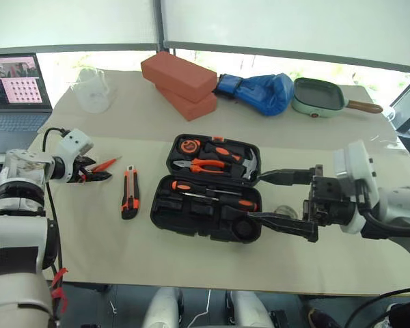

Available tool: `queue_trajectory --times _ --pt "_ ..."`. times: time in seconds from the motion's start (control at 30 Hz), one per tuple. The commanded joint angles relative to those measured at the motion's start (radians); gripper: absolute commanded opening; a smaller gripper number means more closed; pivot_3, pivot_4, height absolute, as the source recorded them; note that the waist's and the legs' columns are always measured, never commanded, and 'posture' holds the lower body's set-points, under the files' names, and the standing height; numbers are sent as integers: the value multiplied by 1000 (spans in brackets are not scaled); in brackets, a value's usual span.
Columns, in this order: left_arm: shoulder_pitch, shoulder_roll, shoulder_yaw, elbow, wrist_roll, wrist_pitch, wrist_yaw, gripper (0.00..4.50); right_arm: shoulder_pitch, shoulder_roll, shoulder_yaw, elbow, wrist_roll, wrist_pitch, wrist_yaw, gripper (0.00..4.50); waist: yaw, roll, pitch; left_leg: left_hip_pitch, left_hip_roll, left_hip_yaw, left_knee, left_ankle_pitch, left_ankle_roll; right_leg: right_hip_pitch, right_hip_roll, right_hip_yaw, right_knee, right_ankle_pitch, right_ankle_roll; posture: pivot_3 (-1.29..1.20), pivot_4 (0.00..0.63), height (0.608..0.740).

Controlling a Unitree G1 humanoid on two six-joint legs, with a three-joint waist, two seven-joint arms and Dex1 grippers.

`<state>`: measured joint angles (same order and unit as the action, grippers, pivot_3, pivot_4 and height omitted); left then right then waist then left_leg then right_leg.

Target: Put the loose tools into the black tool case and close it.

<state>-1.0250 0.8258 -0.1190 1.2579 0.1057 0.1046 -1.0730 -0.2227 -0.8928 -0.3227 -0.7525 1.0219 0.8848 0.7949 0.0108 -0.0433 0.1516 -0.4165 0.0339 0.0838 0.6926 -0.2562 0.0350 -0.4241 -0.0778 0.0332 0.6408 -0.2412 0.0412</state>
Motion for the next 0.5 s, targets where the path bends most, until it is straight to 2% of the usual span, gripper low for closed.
queue_trajectory --times 0.03,0.2,0.37,0.5 --pt "-1 5 -12 31 40 24 -1 2121 4 -19 -39 -26 28 -31 -6 4500 -1 0 0 0 0 0 1 0 0 0 0 0 0 0 0 0 150 738" --pt "2 16 -1 24 34 39 -49 467 23 -36 -43 -20 25 -47 9 4500 -6 0 0 2 1 -1 2 0 0 1 0 1 3 0 0 0 150 738" --pt "-24 43 56 -40 -23 37 -125 453 78 -54 -46 -14 -13 -76 42 4500 -9 0 0 0 0 -1 2 0 0 0 0 1 2 0 0 0 150 738" --pt "-42 39 69 -240 -78 72 -266 453 135 -71 -67 2 -9 -62 50 4500 -5 -3 1 -2 1 -1 3 0 0 -1 0 0 2 1 0 0 150 738"
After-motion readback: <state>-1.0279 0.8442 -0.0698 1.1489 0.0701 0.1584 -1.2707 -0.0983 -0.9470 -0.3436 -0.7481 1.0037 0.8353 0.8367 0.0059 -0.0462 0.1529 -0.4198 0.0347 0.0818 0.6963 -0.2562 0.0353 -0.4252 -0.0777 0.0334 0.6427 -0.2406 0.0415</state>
